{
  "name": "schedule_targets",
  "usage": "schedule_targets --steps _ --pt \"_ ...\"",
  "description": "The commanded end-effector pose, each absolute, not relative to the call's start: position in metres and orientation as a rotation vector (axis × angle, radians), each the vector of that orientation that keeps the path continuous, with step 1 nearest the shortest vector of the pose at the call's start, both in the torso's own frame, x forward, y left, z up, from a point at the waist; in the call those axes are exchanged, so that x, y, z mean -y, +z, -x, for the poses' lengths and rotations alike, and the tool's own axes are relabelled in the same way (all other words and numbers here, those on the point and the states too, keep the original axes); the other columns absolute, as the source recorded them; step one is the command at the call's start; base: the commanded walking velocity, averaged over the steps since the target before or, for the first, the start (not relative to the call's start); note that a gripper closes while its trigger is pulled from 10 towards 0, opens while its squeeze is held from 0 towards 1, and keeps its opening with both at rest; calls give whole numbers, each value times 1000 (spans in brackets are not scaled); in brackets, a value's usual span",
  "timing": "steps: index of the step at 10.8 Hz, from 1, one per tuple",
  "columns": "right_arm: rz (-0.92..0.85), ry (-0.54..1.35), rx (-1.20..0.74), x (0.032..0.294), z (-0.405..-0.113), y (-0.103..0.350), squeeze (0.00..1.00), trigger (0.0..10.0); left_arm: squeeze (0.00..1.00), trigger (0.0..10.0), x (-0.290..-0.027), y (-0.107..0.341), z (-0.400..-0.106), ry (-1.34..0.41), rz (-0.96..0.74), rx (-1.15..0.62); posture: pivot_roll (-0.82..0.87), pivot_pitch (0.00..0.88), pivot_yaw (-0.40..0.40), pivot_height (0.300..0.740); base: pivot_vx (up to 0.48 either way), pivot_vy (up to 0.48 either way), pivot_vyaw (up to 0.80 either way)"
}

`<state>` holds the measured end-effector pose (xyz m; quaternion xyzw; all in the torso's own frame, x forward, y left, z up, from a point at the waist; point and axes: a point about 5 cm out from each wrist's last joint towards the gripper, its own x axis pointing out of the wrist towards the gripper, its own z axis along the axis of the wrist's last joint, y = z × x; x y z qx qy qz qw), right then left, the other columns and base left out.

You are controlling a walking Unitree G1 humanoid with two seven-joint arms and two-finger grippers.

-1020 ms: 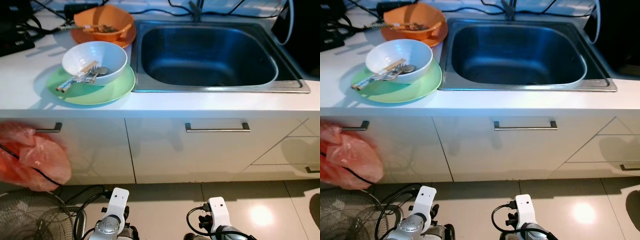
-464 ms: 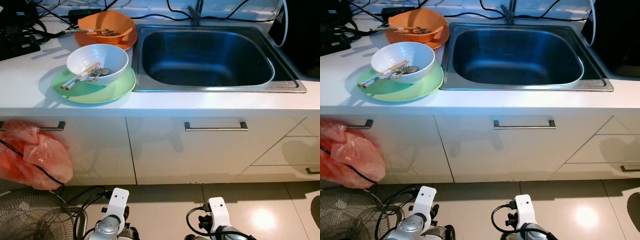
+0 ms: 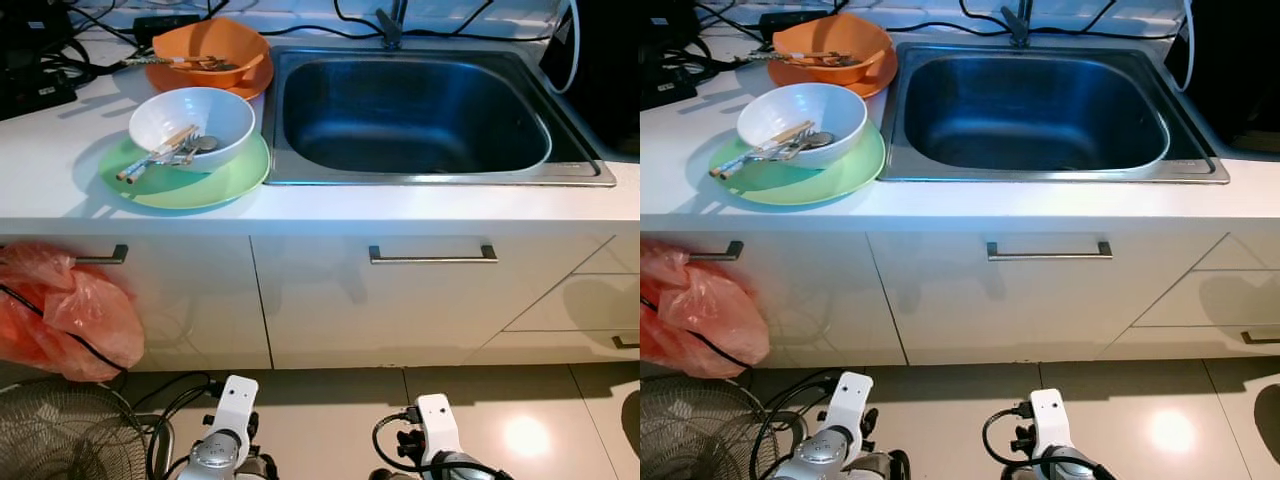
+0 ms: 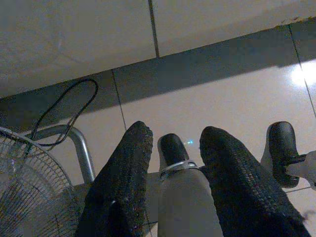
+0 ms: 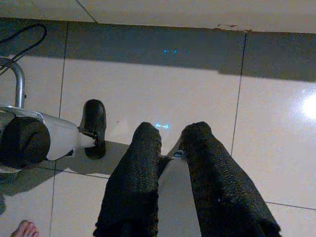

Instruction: Kitchen organization

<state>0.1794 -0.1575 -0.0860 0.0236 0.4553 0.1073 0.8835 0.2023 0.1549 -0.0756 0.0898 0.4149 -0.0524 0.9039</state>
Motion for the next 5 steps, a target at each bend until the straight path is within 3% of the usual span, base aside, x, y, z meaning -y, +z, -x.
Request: schedule_targets --steps 1,5 --pt "-47 220 -961 159 -175 -88 0 10000 0 10000 -154 -79 -197 -117 -199 -881 97 107 -15 740 0 0 0" --pt "-49 212 -964 160 -174 -89 0 10000 0 10000 -154 -80 -195 -118 -201 -887 98 98 -9 740 0 0 0"
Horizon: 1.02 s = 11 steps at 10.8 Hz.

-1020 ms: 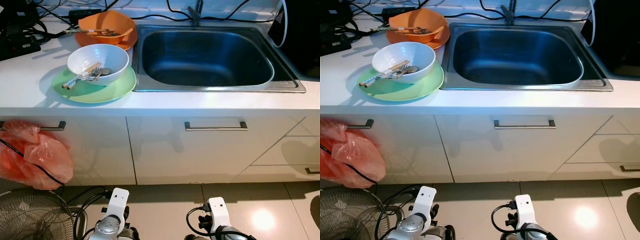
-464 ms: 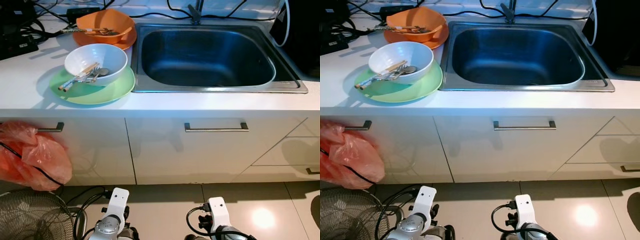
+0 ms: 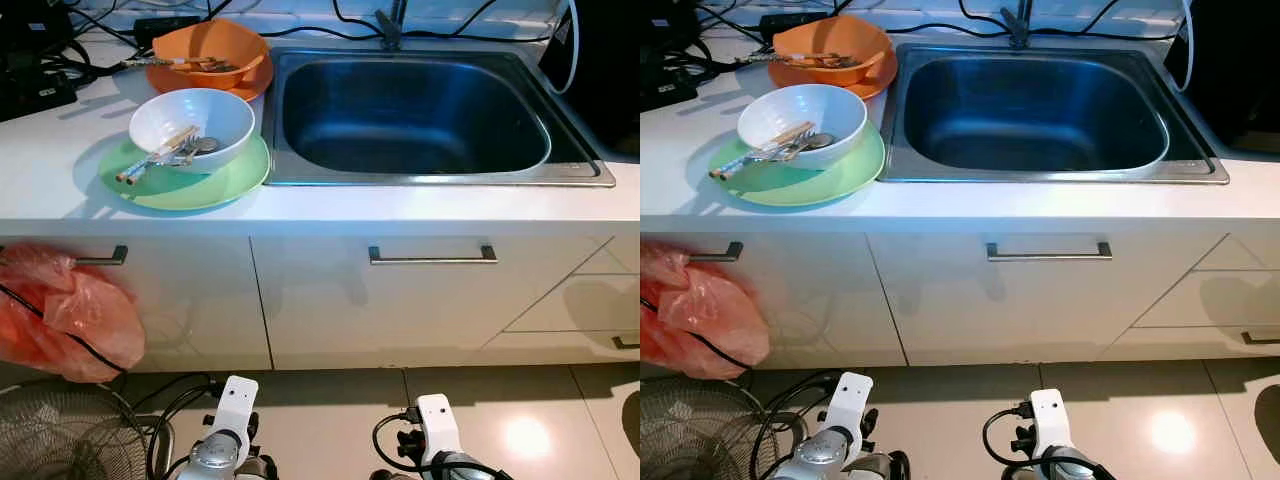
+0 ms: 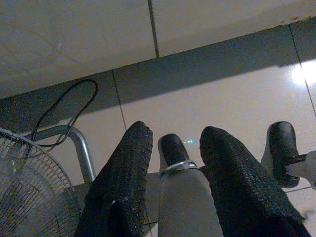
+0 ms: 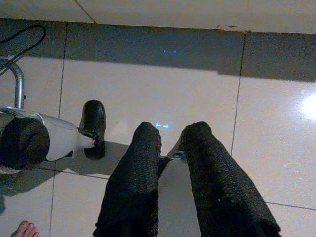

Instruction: Kitchen organization

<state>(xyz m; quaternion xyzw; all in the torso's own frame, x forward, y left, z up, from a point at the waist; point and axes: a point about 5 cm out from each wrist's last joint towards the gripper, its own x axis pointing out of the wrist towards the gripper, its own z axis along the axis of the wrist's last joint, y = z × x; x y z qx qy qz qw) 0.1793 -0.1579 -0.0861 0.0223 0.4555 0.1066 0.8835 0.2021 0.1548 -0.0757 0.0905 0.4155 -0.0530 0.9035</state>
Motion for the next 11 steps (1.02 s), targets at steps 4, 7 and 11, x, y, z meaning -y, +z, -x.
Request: schedule_targets --steps 4,7,11 --pt "-26 171 -900 164 -177 -86 0 10000 0 10000 -160 -77 -197 -62 -189 -836 95 115 -22 740 0 0 0" --pt "-1 118 -802 168 -180 -81 0 10000 0 10000 -187 -64 -203 23 -258 -661 100 138 -23 740 0 0 0" --pt "41 50 -638 184 -186 -69 0 10000 0 10000 -205 -31 -205 41 -334 -355 109 198 -29 740 0 0 0"
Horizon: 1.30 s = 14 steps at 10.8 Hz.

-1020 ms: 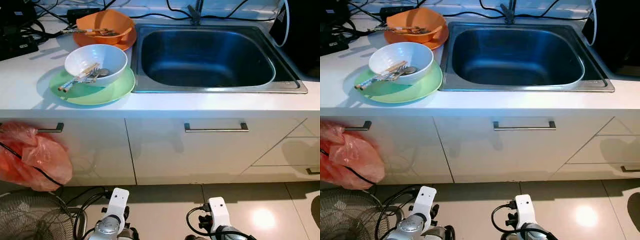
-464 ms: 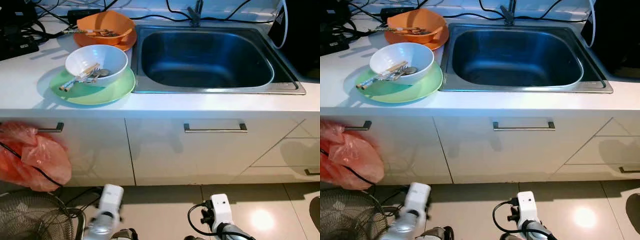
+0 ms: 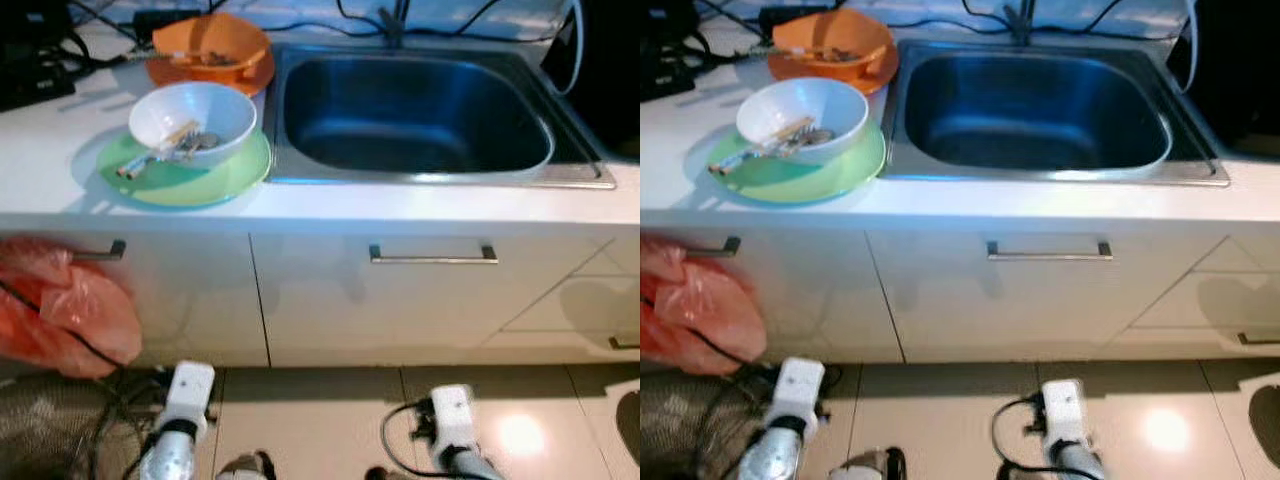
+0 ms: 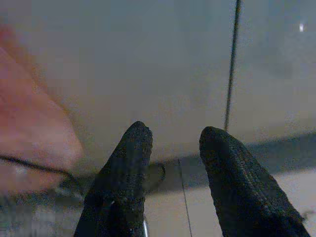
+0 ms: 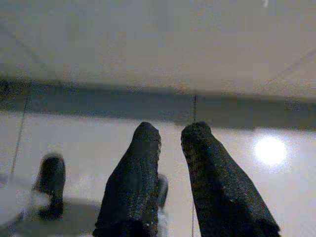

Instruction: Kitchen organization

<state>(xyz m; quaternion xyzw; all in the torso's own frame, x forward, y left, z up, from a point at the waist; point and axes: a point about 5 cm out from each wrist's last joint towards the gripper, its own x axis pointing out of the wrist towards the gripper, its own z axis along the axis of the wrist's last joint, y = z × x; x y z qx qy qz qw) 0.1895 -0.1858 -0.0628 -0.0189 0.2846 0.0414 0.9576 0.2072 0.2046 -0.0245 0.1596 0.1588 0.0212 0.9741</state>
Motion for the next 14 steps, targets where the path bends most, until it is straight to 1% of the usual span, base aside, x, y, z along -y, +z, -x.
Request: schedule_targets --steps 1,3,6,8,11,12,14 --pt "54 41 -412 216 -200 -39 0 10000 0 10000 -202 -15 -207 32 -349 -259 115 212 -30 740 0 0 0" --pt "69 34 -321 219 -199 -27 0 10000 0 10000 -198 2 -209 30 -354 -180 111 227 -32 740 0 0 0" --pt "106 -35 -138 232 -196 9 0 10000 0 10000 -197 40 -208 67 -376 -36 100 249 -45 740 0 0 0" --pt "125 -57 -32 236 -198 40 0 10000 0 10000 -191 66 -209 83 -377 49 98 255 -50 740 0 0 0" --pt "145 -111 164 237 -209 96 0 10000 0 10000 -175 113 -208 74 -399 198 91 255 -63 740 0 0 0" --pt "148 -122 218 236 -216 115 0 10000 0 10000 -168 130 -215 66 -400 255 92 249 -64 740 0 0 0" --pt "147 -118 285 231 -227 135 0 10000 0 10000 -158 148 -223 47 -398 323 92 242 -64 740 0 0 0"
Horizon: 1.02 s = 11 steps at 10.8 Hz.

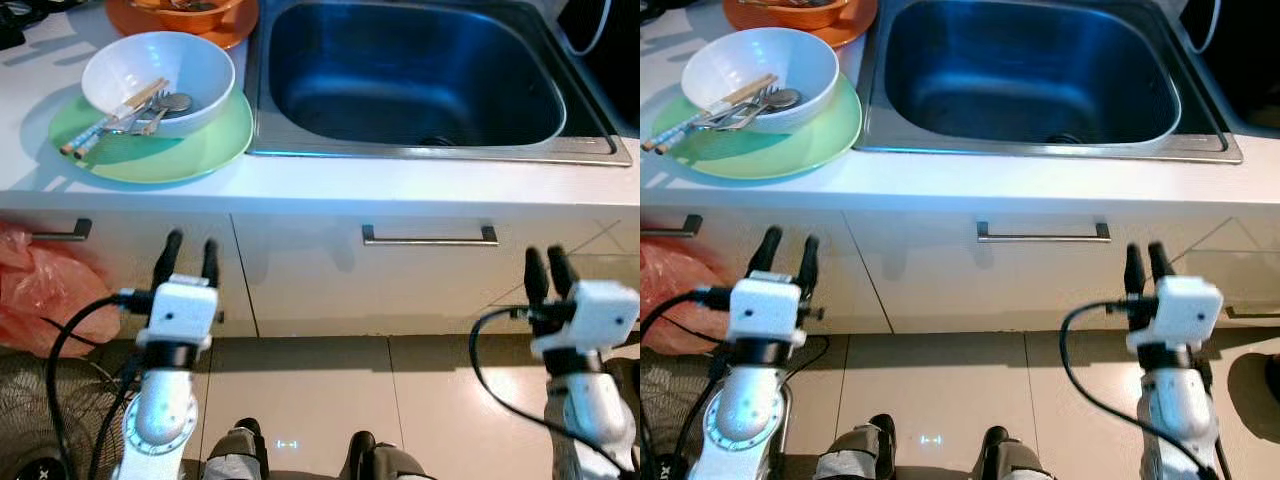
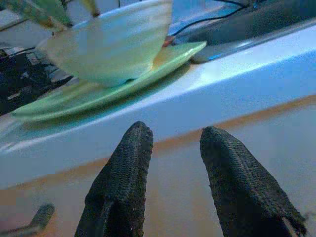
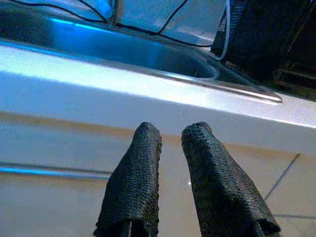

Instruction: Kitchen organization

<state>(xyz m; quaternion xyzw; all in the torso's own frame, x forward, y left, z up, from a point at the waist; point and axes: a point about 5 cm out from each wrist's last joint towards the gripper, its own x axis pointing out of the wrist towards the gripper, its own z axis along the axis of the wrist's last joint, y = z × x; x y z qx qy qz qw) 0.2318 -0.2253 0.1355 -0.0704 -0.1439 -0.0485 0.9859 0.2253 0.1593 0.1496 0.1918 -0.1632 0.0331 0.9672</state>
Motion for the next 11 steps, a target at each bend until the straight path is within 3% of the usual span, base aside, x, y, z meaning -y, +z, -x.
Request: schedule_targets --steps 1,7,11 --pt "138 -117 325 226 -233 150 0 10000 0 10000 -154 158 -226 53 -386 346 93 236 -63 740 0 0 0" --pt "49 -44 465 192 -264 200 0 10000 0 10000 -139 193 -249 57 -352 448 102 195 -56 740 0 0 0" --pt "-30 22 430 166 -287 190 0 10000 0 10000 -137 190 -261 110 -398 448 121 182 -56 740 0 0 0"
